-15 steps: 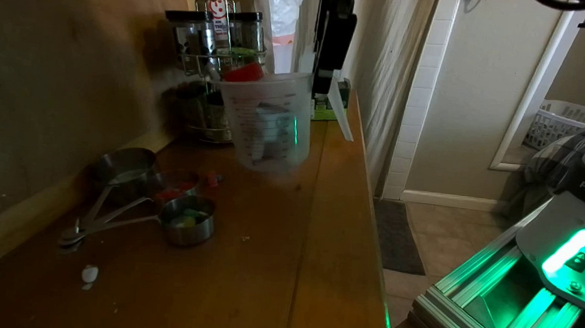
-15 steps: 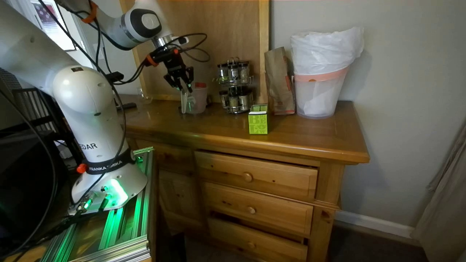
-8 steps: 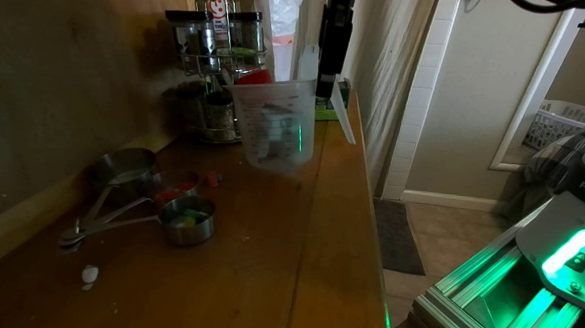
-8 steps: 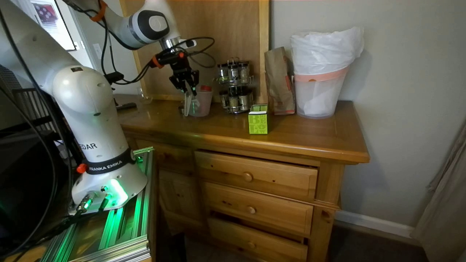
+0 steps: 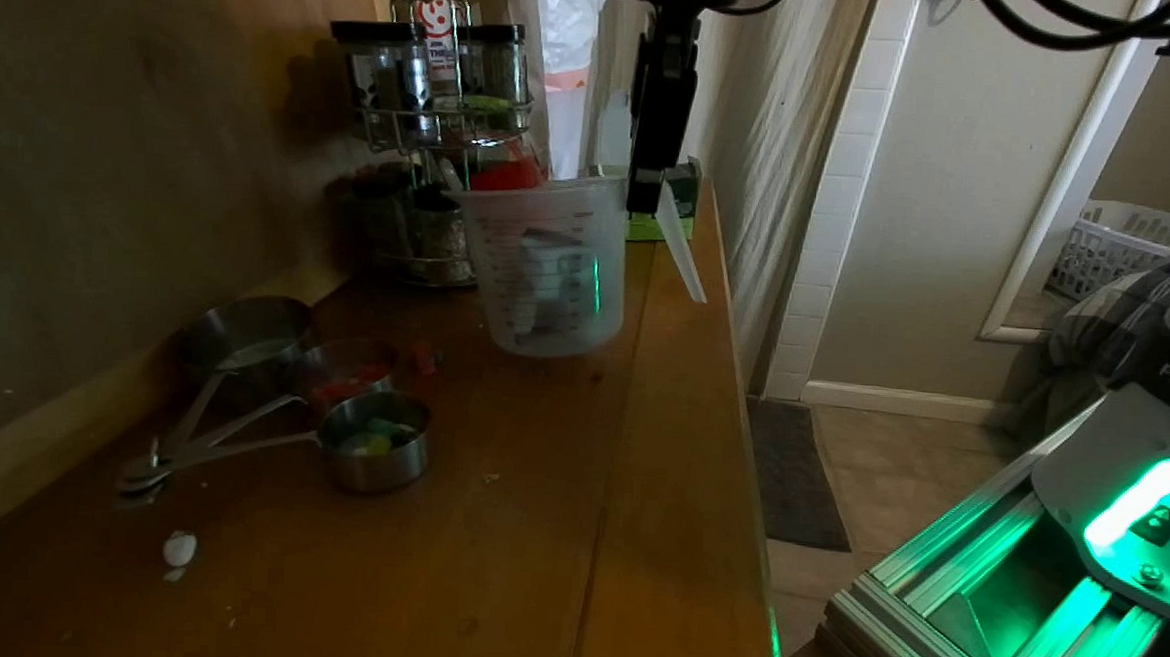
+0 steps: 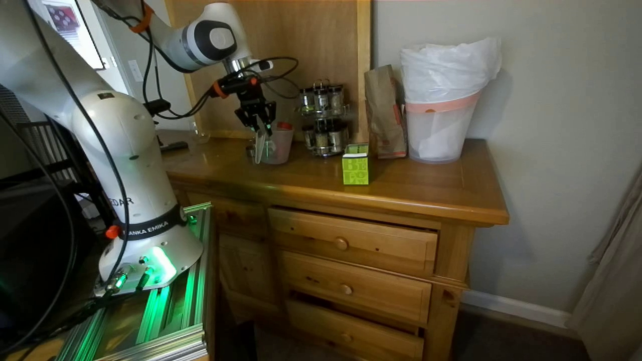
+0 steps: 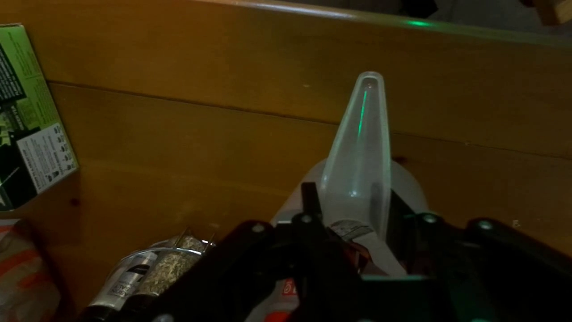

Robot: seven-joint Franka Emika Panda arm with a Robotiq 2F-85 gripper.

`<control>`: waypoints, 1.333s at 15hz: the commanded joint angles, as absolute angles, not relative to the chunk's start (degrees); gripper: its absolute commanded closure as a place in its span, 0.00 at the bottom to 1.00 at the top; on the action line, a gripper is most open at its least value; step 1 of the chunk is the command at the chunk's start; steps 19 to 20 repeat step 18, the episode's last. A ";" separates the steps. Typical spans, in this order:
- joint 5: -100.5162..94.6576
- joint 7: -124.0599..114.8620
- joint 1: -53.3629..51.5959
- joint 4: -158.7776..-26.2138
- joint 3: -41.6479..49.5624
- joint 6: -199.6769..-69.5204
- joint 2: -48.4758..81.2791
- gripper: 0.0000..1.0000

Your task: Move the jar to the right

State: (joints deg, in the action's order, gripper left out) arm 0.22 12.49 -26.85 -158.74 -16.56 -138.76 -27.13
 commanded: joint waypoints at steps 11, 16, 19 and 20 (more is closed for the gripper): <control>-0.97 14.96 -27.01 -158.25 -15.58 -133.56 -30.98 0.00; 0.01 19.32 -29.81 -157.66 -14.13 -131.49 -38.46 0.00; -0.33 17.29 -28.78 -157.30 -14.94 -133.09 -35.48 0.00; -0.33 17.29 -28.78 -157.30 -14.94 -133.09 -35.48 0.00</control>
